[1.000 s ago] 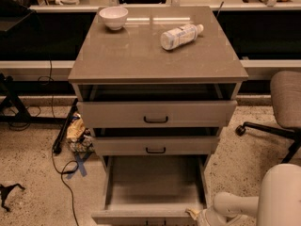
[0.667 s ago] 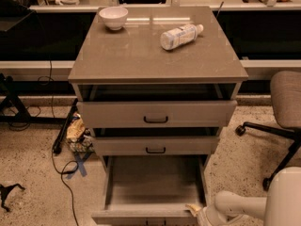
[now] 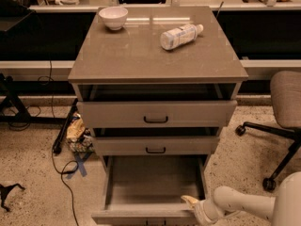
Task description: Open bottom drawer
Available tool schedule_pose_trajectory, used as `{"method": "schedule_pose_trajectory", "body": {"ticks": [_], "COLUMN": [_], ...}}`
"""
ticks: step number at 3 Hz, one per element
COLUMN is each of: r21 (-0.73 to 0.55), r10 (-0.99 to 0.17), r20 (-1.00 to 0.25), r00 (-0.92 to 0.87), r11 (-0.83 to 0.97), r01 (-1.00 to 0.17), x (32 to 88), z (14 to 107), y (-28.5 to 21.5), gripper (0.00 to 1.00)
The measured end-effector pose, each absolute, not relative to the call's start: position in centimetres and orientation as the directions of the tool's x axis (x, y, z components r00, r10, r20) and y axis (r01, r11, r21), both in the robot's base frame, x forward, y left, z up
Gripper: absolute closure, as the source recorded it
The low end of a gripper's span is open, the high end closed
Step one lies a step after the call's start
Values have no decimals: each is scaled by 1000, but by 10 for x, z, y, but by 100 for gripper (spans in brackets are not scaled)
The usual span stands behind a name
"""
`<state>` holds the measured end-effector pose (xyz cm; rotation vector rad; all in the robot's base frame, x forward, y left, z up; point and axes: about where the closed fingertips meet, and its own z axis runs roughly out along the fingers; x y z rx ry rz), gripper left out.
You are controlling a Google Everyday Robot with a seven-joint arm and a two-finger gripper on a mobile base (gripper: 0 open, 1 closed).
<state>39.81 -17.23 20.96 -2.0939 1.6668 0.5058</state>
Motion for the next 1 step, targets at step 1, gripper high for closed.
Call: {"method": "schedule_pose_trajectory", "body": {"ticks": [1], "r21": [-156], "r10": [-825], "r20": [-516], "r00": [231], "r11": [-175], "r01": [-972], "x": [413], "z": [222], "y": [-178], "gripper": [0]}}
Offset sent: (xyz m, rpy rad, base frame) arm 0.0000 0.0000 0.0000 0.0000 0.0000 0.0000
